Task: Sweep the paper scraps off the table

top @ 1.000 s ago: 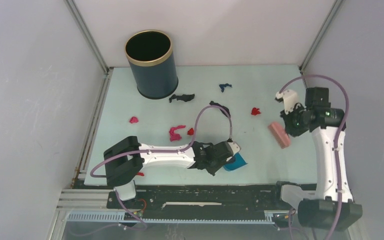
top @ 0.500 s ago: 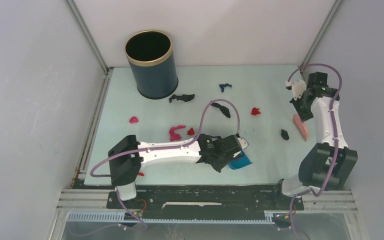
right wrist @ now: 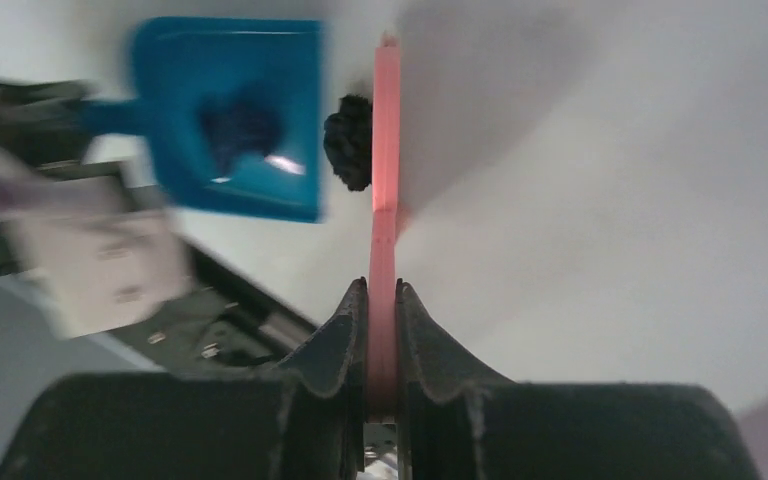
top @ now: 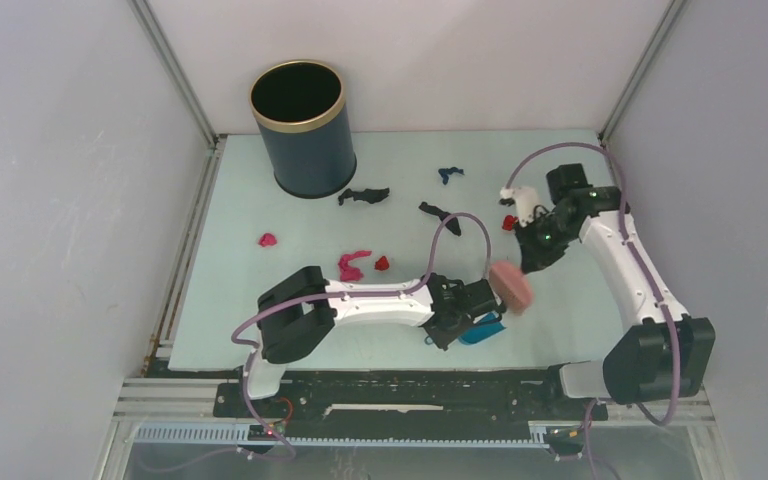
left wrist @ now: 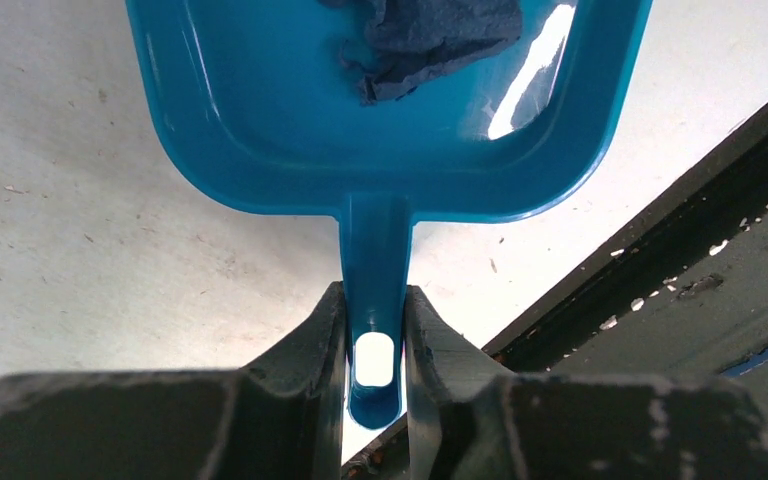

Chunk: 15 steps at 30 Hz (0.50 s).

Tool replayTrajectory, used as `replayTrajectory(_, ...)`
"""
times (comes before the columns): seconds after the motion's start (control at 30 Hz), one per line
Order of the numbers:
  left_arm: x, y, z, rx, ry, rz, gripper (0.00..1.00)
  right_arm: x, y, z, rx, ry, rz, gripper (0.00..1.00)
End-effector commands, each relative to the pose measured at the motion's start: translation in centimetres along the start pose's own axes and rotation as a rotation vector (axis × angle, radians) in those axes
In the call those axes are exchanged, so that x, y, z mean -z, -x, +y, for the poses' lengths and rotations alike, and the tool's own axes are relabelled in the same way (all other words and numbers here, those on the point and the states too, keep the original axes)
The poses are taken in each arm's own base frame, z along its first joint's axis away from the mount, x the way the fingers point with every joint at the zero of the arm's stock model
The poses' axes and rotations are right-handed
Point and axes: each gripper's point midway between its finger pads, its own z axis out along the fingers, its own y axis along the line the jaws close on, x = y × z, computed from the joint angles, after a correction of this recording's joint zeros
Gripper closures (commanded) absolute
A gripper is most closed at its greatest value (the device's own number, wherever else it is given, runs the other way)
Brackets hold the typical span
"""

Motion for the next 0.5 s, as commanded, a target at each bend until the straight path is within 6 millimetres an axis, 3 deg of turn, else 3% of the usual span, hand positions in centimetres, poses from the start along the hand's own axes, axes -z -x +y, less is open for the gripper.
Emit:
replayTrajectory(0.0, 0.7, 2.0, 0.0, 0.006, 0.02, -0.056, 1.0, 2.0, 0.1, 9.1, -0.03, 0.319, -0.028, 1.0)
replayTrajectory(0.07, 0.9, 2.2, 0.1, 0.016, 0.021, -0.069, 1.0, 2.9, 0.8, 10.5, -0.037, 0.358, -0.056, 1.0)
replayTrajectory(0.17, 1.4, 2.1, 0.0, 0.039, 0.009, -0.095, 1.0, 3.9, 1.9, 10.4, -0.035, 0.338, -0.1, 1.0)
replayTrajectory(0.37, 3.0, 0.8, 1.6, 0.118, 0.047, -0.196, 1.0, 5.4, 2.9, 6.1, 0.022, 0.111, -0.108, 1.0)
replayTrajectory(0.47, 3.7, -0.1, 2.8, 0.136, 0.081, -0.238, 1.0, 7.7, 5.5, 3.0, 0.075, 0.005, -0.136, 1.0)
